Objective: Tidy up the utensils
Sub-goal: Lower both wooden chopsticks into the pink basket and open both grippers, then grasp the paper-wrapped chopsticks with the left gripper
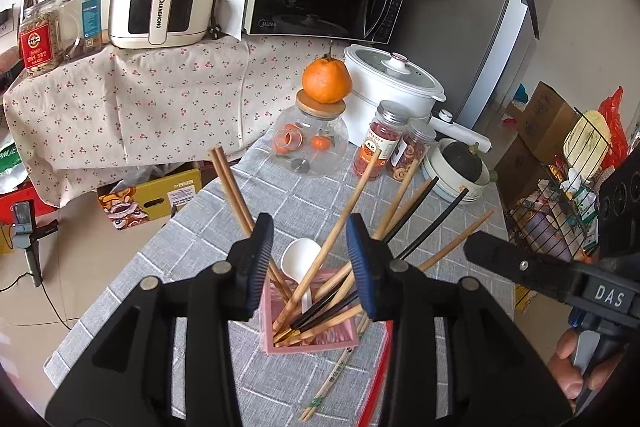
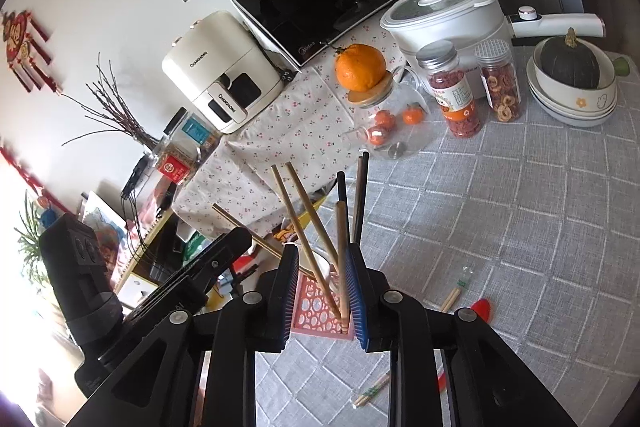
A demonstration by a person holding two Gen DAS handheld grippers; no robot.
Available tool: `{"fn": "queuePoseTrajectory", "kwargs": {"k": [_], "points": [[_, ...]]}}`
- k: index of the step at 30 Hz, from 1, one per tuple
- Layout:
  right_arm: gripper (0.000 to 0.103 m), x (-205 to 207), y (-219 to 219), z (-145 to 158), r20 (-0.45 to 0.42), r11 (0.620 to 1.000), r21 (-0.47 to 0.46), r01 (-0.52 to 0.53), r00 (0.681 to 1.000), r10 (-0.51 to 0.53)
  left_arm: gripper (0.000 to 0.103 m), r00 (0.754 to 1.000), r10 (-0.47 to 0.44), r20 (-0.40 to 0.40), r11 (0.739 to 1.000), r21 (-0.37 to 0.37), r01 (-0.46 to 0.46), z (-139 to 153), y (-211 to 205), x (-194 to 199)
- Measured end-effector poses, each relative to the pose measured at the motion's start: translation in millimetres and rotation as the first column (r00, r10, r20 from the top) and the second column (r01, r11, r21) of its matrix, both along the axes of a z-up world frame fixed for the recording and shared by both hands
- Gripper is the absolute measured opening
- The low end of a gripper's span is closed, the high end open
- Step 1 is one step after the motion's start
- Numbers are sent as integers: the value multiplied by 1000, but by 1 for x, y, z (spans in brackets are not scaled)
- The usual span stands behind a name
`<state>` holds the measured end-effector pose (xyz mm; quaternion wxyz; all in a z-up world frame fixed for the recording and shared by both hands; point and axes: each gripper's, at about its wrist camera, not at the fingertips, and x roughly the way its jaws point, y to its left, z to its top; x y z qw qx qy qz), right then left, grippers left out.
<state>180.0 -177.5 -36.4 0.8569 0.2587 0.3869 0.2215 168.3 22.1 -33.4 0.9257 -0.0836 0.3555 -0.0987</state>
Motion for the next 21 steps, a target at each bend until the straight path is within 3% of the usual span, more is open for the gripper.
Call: {"fn": "queuePoseTrajectory", "kwargs": {"k": [3, 5, 7, 12, 18, 21], "points": [[38, -6, -6, 8, 20, 1000, -11, 1, 1000, -1, 43, 1000, 0, -27, 1000, 30, 0, -1, -2, -4], [42, -11, -12, 12, 25, 1000, -31, 6, 1000, -6, 51, 999, -3, -48, 999, 48, 5, -3, -4, -7], [47, -15, -19, 13, 25, 999, -52, 14, 1000, -13, 65, 998, 11, -54, 997, 80, -7, -4, -6, -12], [53, -26, -42, 8, 2, 993, -111, 36, 999, -36, 82, 997, 19, -70, 990, 139, -10, -6, -9, -24], [69, -40, -73, -1, -35, 979, -186, 78, 996, -86, 83, 989, -26, -148, 984, 170, 51, -19, -17, -38], [71, -47, -87, -11, -68, 967, -236, 92, 992, -111, 83, 981, -52, -188, 977, 193, 89, -29, -24, -44]]}}
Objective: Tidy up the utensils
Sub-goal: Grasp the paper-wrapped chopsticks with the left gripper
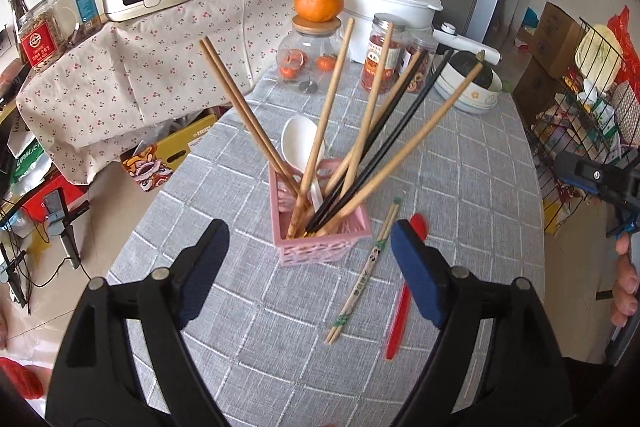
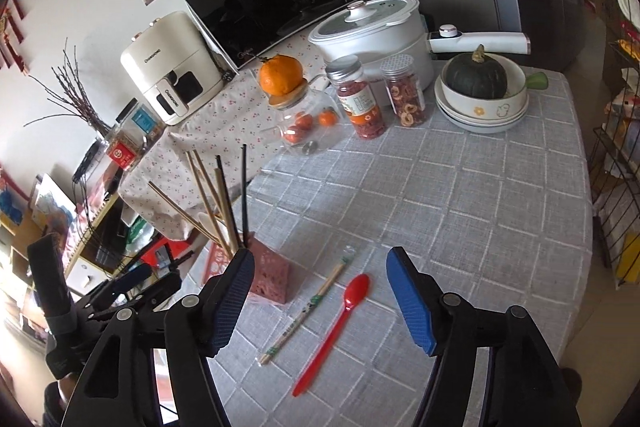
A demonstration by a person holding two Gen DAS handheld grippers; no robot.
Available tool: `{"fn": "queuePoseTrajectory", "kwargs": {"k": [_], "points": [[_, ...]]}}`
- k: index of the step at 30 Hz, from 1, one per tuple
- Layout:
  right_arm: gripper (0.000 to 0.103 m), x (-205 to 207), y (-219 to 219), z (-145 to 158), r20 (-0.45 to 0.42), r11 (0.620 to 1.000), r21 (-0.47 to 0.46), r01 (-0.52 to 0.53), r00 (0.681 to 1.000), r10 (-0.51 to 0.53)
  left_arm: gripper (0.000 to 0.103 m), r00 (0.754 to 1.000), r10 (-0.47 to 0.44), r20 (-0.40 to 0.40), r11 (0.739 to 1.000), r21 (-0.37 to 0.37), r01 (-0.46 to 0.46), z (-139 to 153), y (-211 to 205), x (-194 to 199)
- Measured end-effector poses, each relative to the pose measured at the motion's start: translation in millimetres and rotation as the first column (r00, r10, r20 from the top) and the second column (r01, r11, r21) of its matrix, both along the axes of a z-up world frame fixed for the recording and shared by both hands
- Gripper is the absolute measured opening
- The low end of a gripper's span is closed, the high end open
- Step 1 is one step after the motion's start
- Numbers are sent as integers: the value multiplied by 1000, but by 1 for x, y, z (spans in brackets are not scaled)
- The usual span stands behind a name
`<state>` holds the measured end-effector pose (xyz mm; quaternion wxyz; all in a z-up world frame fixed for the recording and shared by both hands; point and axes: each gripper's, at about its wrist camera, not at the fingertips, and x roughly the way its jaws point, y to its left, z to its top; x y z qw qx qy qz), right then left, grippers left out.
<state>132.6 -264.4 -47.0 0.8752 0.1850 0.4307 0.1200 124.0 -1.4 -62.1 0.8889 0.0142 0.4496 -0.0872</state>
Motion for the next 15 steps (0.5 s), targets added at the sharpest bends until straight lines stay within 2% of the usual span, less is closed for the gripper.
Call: {"fn": "queuePoseTrajectory", "kwargs": {"k": [8, 15], "points": [[73, -14, -23, -35, -132, 991, -133, 17, 991, -34, 83, 985, -49, -164, 999, 3, 50, -30, -20, -2], [73, -19, -36, -68, -302, 980, -200, 15, 950, -76, 83, 959, -106, -264, 994, -19, 105, -57, -54, 4]]}}
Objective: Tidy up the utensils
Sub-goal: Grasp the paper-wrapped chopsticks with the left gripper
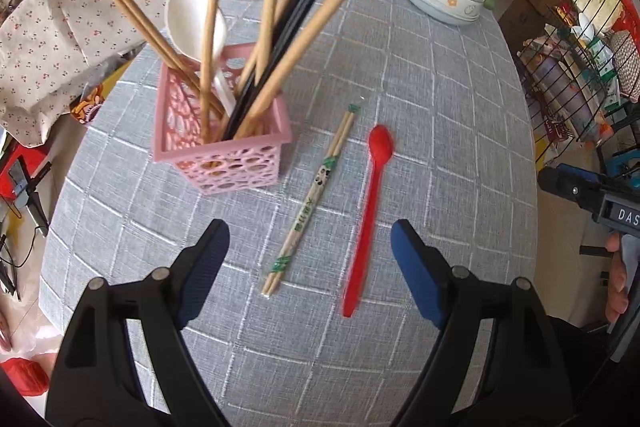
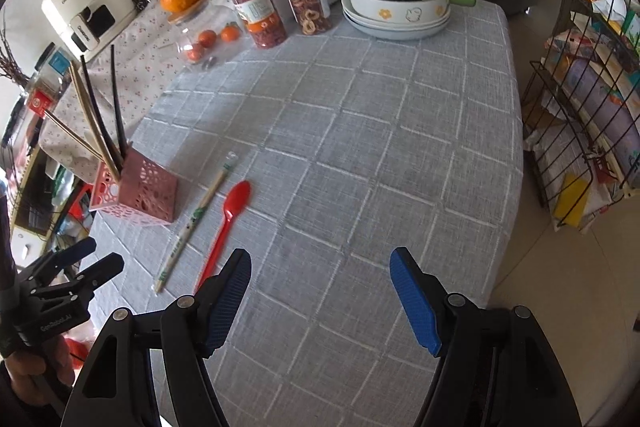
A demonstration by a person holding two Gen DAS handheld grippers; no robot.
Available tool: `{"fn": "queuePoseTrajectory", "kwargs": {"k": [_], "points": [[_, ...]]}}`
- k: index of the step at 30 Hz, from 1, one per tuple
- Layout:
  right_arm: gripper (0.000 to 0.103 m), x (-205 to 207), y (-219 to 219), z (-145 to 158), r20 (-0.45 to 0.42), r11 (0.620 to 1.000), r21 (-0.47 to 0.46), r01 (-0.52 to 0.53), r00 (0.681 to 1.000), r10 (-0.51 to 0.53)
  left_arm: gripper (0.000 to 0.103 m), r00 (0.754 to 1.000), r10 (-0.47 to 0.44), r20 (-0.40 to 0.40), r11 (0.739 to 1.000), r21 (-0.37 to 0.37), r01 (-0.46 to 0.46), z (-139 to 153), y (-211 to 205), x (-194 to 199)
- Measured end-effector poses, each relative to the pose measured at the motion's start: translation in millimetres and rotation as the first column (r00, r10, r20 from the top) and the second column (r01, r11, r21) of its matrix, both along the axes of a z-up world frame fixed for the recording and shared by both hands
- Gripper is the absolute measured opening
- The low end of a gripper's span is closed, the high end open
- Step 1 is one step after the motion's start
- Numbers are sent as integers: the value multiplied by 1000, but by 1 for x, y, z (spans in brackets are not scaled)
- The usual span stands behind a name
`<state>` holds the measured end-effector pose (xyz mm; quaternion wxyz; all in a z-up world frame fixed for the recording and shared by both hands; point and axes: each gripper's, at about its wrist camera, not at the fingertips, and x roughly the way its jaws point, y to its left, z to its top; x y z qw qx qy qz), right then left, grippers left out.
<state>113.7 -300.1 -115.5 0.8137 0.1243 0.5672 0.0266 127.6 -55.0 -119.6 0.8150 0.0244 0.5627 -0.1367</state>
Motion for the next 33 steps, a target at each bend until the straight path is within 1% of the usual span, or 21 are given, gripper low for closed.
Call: {"fn": "queuePoseTrajectory", "kwargs": {"k": [1, 2, 3, 4, 6, 7, 10, 13, 17, 20, 27, 29, 30, 33], "points": [[73, 0, -2, -3, -15, 1000, -1, 2, 1000, -2, 82, 1000, -10, -5, 1000, -5, 10, -4, -5, 2], [73, 0, -4, -5, -25, 1000, -2, 3, 1000, -3, 79, 1000, -21, -7, 1000, -16, 21, -8, -10, 5], [73, 0, -5, -7, -32, 1000, -3, 5, 999, -5, 63, 999, -36, -9, 999, -32, 36, -12, -15, 8], [73, -1, -6, -8, -39, 1000, -2, 6, 999, -6, 45, 998, -55, -20, 997, -48, 54, -17, -21, 12], [73, -2, -8, -10, -49, 1000, 5, 6, 999, -6, 33, 996, -82, -23, 995, -52, 81, -27, -32, 18], [73, -2, -8, -10, -52, 1000, 10, 5, 999, -4, 32, 996, -92, -13, 995, -33, 92, -31, -37, 20], [73, -3, -8, -11, -57, 1000, 12, -7, 998, 8, 32, 993, -116, 32, 992, 59, 114, -43, -55, 26], [73, -3, -9, -12, -61, 1000, 3, -24, 998, 24, 32, 992, -105, 73, 988, 120, 96, -50, -63, 31], [73, -3, -10, -14, -63, 999, -5, -38, 997, 38, 32, 995, -81, 60, 989, 132, 72, -60, -62, 40], [73, -2, -12, -13, -56, 999, 6, -34, 998, 35, 32, 995, -81, 58, 983, 170, 70, -68, -62, 42], [73, -1, -13, -13, -54, 999, 16, -30, 998, 31, 32, 997, -71, 40, 987, 148, 65, -69, -54, 44], [73, -1, -10, -13, -54, 999, 22, -36, 998, 38, 19, 998, -62, 12, 993, 105, 60, -70, -52, 45], [73, -1, -9, -13, -54, 999, 22, -40, 998, 42, 15, 998, -58, -2, 994, 90, 58, -70, -51, 45], [73, -1, -4, -13, -52, 999, 13, -51, 997, 52, 11, 998, -63, -32, 994, 85, 66, -71, -50, 41]]}}
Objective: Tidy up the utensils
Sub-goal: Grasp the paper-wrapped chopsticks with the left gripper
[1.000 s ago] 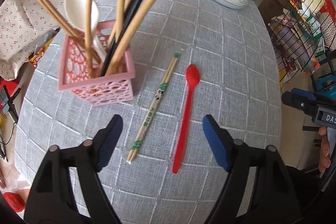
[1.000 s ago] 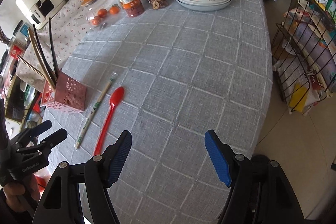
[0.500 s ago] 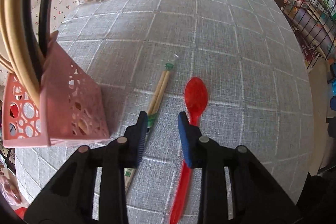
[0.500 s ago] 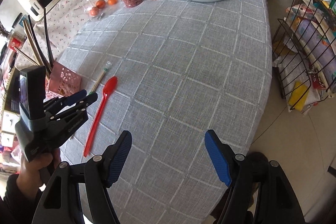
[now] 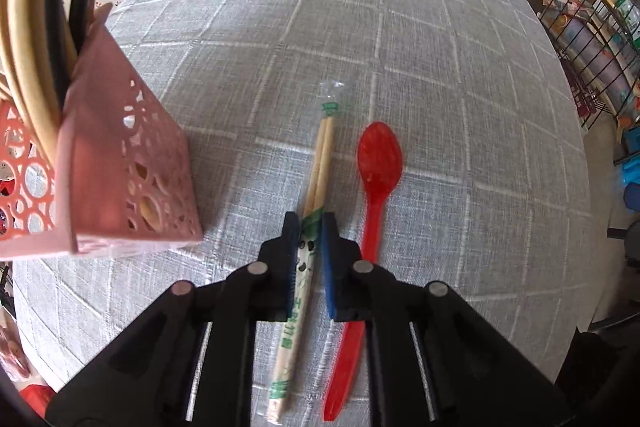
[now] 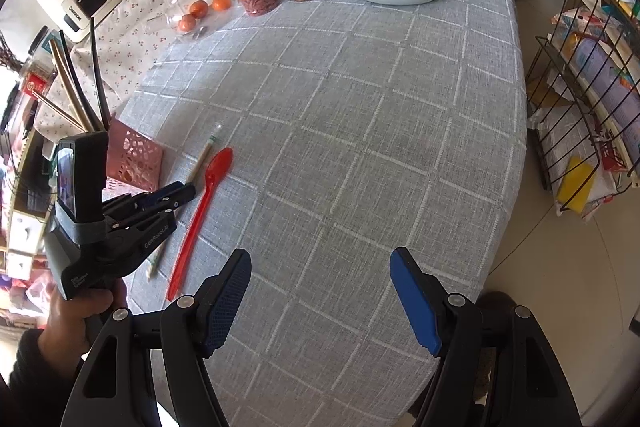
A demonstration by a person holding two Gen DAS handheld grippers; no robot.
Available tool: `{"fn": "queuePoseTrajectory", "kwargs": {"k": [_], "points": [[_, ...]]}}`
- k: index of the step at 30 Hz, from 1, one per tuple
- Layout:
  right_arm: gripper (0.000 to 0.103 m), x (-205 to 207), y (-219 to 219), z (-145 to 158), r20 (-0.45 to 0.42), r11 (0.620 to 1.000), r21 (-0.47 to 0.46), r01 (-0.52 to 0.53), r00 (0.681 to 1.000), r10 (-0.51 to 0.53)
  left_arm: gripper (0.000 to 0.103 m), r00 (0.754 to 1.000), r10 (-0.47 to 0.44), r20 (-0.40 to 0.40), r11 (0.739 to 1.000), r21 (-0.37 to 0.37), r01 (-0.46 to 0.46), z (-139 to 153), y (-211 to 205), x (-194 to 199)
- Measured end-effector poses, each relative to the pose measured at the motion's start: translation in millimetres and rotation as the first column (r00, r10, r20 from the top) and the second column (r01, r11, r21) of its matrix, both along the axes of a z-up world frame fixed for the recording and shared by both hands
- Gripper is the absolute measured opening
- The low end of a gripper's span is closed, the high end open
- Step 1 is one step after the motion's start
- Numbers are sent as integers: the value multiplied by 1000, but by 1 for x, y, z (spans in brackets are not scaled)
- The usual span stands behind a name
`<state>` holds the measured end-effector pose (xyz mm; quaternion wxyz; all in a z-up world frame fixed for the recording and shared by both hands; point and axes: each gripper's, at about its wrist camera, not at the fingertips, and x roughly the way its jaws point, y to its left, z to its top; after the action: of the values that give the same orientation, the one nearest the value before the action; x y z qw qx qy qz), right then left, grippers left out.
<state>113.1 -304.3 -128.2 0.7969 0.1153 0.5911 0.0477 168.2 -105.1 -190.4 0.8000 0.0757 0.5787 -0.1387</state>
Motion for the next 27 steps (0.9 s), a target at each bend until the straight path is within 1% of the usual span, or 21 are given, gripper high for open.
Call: {"fn": "queuePoseTrajectory", "kwargs": {"k": [2, 5, 7, 8, 10, 12, 16, 19, 22, 25, 27], "points": [[73, 1, 2, 0, 1, 1000, 0, -2, 1000, 2, 10, 999, 9, -36, 1000, -6, -9, 0, 3, -4], [73, 1, 4, 0, 3, 1000, 2, 0, 1000, 0, 10, 992, 36, -120, 999, -14, -38, 0, 13, -9], [73, 2, 5, 1, 4, 1000, 3, -2, 1000, 2, 10, 984, 33, -177, 999, -20, -38, 0, 18, -14], [73, 3, 6, 1, 4, 1000, 2, -3, 1000, 3, 10, 982, 28, -188, 999, -22, -33, 0, 20, -17], [73, 4, 9, 1, 5, 1000, 2, -5, 1000, 5, 10, 982, 16, -186, 1000, -11, -18, 2, 23, -21], [73, 5, 11, 1, 4, 1000, 3, -9, 1000, 9, 11, 986, 15, -167, 1000, 1, -15, 3, 25, -23], [73, 5, 16, 0, 0, 1000, -1, -12, 1000, 12, 11, 990, 37, -139, 999, -12, -39, 1, 21, -16], [73, 5, 19, -2, -8, 1000, -8, -13, 1000, 13, 11, 992, 56, -116, 998, -1, -56, -3, 15, -6], [73, 6, 20, -4, -13, 1000, -11, -5, 1000, 5, 12, 993, 69, -98, 998, 9, -69, -3, 12, -4], [73, 7, 24, -4, -16, 1000, -11, -5, 1000, 4, 11, 996, 47, -74, 999, 24, -46, 2, 10, -15], [73, 8, 27, -6, -19, 1000, -18, -11, 1000, 10, 11, 998, 30, -58, 1000, 9, -30, 12, 10, -25]]}}
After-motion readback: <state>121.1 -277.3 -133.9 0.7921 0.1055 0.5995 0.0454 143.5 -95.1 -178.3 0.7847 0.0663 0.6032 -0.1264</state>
